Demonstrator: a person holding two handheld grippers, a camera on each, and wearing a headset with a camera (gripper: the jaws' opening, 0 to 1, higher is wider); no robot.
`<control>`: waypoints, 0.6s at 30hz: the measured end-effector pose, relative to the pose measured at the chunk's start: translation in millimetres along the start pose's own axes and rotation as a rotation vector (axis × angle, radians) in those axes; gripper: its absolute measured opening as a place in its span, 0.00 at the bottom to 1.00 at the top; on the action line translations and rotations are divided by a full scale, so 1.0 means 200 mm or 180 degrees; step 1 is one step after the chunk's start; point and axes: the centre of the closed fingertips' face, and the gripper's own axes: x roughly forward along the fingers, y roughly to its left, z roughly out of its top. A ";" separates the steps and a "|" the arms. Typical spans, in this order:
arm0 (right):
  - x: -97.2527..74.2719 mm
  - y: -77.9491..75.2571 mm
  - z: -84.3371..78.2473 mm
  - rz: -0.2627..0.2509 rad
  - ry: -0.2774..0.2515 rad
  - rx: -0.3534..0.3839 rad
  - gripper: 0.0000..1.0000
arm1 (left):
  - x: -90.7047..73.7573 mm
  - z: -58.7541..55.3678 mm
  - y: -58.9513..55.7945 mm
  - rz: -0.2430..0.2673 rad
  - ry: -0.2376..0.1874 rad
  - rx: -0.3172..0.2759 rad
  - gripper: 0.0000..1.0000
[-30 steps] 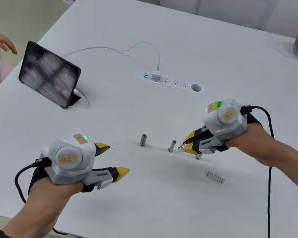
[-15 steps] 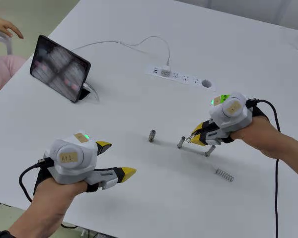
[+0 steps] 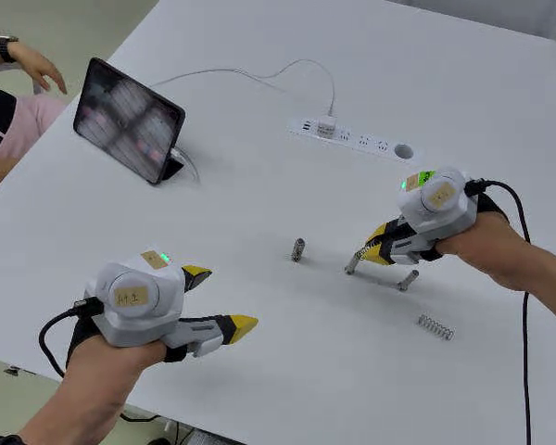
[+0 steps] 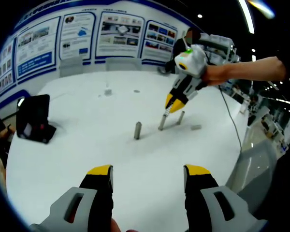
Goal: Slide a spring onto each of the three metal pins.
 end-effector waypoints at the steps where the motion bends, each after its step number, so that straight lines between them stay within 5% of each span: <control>1: 0.00 0.00 0.00 0.0001 0.0007 -0.0008 0.13 | 0.00 0.00 0.00 -0.0001 0.0001 0.0003 0.60; 18: 0.09 0.01 -0.01 0.0049 0.0097 -0.0109 0.13 | 0.01 0.00 0.00 0.0009 0.0012 -0.0008 0.58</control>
